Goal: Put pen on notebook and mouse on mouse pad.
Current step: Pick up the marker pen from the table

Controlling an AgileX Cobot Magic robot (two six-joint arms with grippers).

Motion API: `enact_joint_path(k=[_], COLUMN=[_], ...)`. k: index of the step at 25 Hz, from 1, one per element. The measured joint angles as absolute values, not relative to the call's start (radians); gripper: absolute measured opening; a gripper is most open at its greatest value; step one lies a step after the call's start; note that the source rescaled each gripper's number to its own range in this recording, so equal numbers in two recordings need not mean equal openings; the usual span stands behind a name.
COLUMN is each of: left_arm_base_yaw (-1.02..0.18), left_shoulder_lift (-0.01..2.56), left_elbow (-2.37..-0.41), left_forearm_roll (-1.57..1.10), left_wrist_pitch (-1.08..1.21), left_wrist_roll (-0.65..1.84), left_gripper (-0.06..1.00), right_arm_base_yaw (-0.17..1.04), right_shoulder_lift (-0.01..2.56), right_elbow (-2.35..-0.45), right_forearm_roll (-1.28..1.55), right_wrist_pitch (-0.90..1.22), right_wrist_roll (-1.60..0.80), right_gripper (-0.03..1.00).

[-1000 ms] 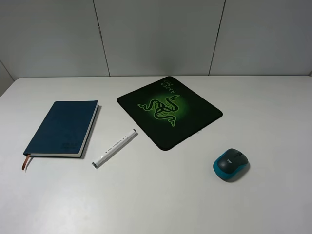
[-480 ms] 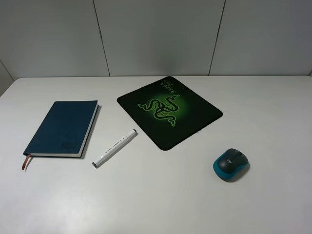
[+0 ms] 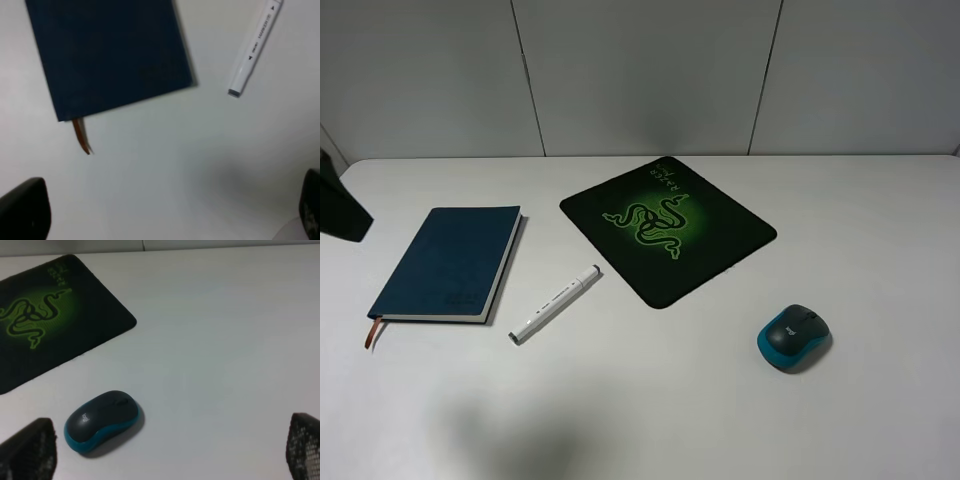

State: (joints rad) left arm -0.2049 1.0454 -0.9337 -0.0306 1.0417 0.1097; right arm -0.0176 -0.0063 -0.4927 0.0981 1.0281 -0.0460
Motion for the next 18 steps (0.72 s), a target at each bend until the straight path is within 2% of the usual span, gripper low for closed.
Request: enact_joint_path(k=[18], left_arm_base_yaw=[-0.401], left_shoulder_lift=[1.492], left_elbow=[-1.059], left_forearm_roll=[0.018], left_wrist_pitch=[0.941], left_wrist_roll=[0.068], left_gripper=[1.0], right_arm_base_yaw=[-0.018], right_shoulder_lift=[-0.006], right_elbow=[-0.493], right_forearm_roll=[0.098], right_wrist_pitch=[1.028], right_wrist_roll=[-0.046], right_gripper=[1.0])
